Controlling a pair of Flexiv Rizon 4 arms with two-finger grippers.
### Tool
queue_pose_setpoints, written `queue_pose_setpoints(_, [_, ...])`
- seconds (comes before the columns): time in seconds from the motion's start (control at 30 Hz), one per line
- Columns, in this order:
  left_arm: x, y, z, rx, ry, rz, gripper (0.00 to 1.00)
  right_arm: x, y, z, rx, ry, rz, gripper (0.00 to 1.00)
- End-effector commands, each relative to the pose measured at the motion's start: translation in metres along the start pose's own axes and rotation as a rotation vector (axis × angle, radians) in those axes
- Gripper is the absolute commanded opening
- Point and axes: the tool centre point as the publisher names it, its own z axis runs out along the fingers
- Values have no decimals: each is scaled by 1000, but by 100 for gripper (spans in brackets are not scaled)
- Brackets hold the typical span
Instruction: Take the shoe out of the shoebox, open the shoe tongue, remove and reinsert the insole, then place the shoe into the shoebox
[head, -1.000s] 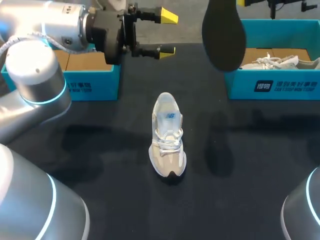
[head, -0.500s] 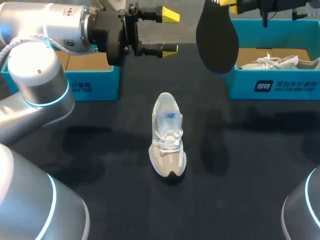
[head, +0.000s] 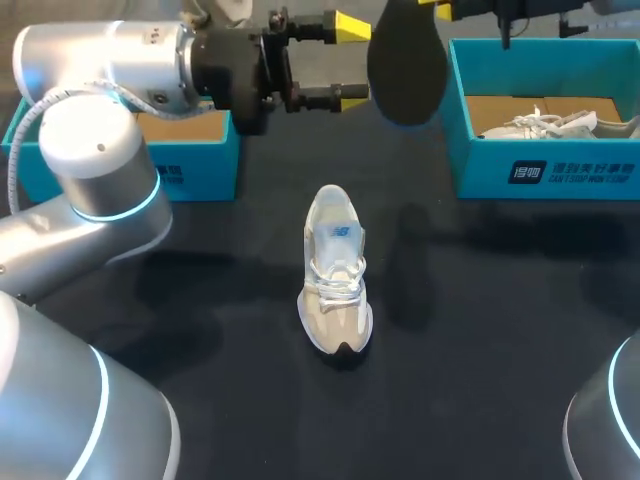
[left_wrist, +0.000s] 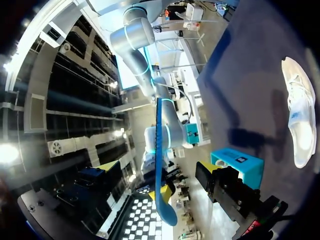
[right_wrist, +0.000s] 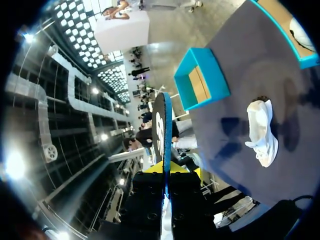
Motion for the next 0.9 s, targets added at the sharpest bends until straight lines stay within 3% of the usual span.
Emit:
queue_pose_setpoints(0.03, [4, 2, 8, -5, -9, 1, 100, -1, 6, 13, 4, 14, 3, 0])
queue_pose_setpoints(0.73, [3, 1, 8, -28, -11, -1, 100, -21, -7, 18, 8, 19, 55, 0])
queue_pose_setpoints(0.77, [4, 1, 9, -29, -12, -1, 94, -21, -7, 18, 8, 20, 57, 0])
queue_pose_setpoints(0.8, [4, 1, 9, -29, -13, 1, 76, -21, -7, 18, 8, 22, 58, 0])
queue_pose_setpoints(0.87, [4, 1, 10, -25, -12, 3, 51, -20, -6, 18, 8, 24, 57, 0])
queue_pose_setpoints(0.9, [4, 1, 10, -23, -11, 1, 44, -20, -6, 18, 9, 25, 56, 0])
